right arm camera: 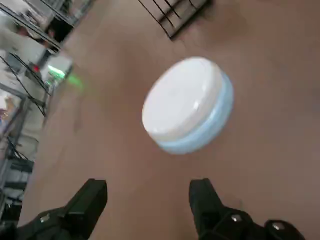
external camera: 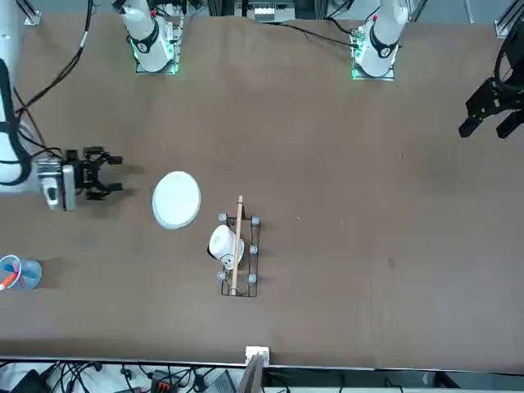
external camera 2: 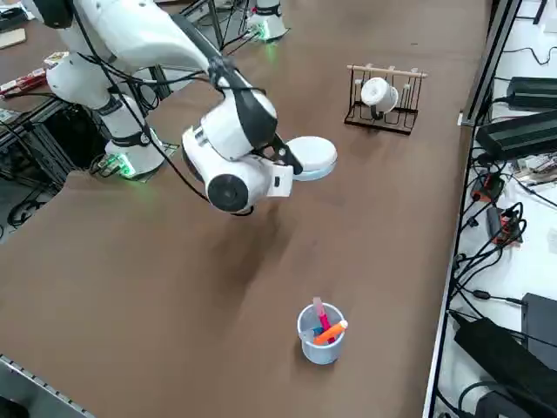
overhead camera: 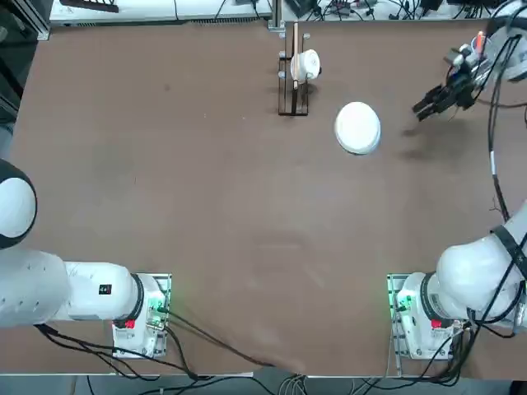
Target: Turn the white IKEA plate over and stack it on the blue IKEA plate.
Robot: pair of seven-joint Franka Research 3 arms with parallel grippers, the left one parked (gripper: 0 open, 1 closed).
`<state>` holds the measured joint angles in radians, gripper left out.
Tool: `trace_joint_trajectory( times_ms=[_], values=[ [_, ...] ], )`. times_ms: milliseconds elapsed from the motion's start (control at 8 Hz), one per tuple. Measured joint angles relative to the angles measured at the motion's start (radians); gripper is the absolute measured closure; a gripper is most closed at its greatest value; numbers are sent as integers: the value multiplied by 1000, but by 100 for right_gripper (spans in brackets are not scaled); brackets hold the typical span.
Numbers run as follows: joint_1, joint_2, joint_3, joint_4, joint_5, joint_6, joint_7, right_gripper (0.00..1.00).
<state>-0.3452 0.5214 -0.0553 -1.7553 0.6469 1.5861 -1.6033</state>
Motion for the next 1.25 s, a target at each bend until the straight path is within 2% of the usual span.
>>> trace_joint_trajectory(
  times_ms=[250,500,750,1000,1250],
  values=[
    [51,-79,10,86,-143,3,274,0],
    [165,-144,16,98,-276,48,644,0],
    [279,-147,19,90,-381,137,990,0],
    [373,-142,20,39,-442,260,1262,0],
    [440,-134,20,-68,-475,419,1415,0]
  ],
)
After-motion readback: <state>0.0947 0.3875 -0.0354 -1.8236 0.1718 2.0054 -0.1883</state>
